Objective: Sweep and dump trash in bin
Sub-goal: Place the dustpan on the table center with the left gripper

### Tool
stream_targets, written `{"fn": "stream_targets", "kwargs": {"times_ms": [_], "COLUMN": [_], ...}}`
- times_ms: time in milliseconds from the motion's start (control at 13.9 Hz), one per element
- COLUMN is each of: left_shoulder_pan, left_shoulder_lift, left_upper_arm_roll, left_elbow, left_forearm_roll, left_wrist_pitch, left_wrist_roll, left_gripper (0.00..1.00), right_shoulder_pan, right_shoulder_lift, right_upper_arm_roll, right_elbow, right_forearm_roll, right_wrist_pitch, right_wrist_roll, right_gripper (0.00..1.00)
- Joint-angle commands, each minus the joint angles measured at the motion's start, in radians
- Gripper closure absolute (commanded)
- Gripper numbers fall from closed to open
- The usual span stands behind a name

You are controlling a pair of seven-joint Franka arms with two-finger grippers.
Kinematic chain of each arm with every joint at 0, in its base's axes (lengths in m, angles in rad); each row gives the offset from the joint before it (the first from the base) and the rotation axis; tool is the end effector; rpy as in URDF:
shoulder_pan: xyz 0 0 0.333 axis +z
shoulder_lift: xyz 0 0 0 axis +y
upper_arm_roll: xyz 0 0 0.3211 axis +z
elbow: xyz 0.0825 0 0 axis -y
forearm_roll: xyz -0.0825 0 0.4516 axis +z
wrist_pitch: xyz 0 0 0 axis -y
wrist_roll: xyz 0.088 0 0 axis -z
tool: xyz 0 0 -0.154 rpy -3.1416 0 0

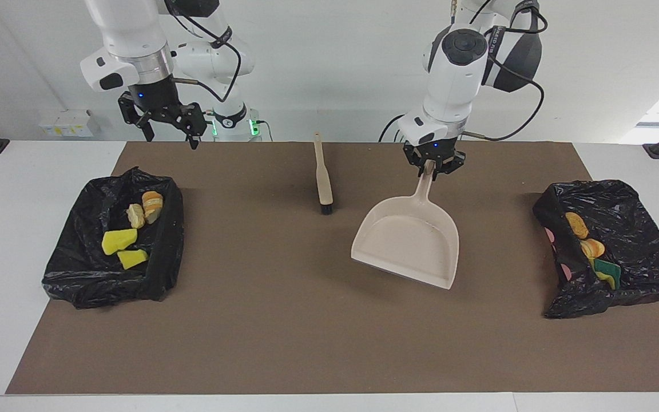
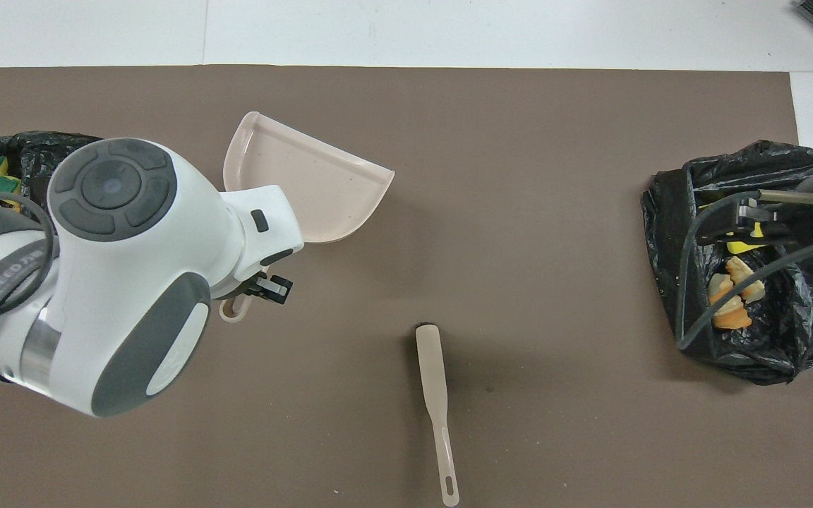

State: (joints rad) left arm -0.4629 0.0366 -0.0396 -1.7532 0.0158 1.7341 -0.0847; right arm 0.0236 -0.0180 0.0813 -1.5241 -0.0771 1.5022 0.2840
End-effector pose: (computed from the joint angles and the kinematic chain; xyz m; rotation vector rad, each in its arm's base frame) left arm 0.5552 -0.3024 0.4747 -3.0425 0.6498 0.0766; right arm 0.6073 0.0520 0.6132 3.0509 -0.2819 0.0173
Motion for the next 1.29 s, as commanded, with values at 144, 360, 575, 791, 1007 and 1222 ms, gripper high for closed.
{"fn": "stream_targets", "kwargs": {"times_ms": [144,360,575,791,1007,1222], "left_shoulder_pan": [-0.104,-0.172,-0.198,-0.227,-0.252,-0.280], "left_shoulder_lift": [0.083,0.222,0.302,0.341,0.402,0.430], "left_upper_arm_roll": [0.014,0.015,0.014,0.014,0.014,0.015], "left_elbow": [0.056,0.157,0.173,0.166,0.172,0.169], "left_forearm_roll": [-0.063,-0.063,-0.077,-0.122,-0.122,-0.113], "left_wrist_pitch": [0.094,0.134,0.244,0.282,0.311,0.390], "left_wrist_roll": [-0.195,-0.347,-0.450,-0.463,-0.579,-0.609], "left_gripper": [1.00,1.00,1.00,1.00,1.00,1.00], "right_shoulder_pan": [0.013,0.012,0.004,0.004,-0.001,-0.002], "right_shoulder_lift": [0.001,0.001,0.001,0.001,0.004,0.006], "right_upper_arm_roll": [-0.055,-0.055,-0.055,-0.054,-0.052,-0.052], "right_elbow": [-0.005,-0.005,-0.005,-0.005,-0.005,-0.002], "right_forearm_roll": [0.059,0.059,0.059,0.059,0.060,0.060], "right_wrist_pitch": [-0.022,-0.020,-0.020,-0.019,-0.011,-0.013], "right_wrist_roll": [0.017,0.009,0.007,0.007,-0.006,-0.040], "right_gripper": [0.00,0.00,0.00,0.00,0.00,0.00]}}
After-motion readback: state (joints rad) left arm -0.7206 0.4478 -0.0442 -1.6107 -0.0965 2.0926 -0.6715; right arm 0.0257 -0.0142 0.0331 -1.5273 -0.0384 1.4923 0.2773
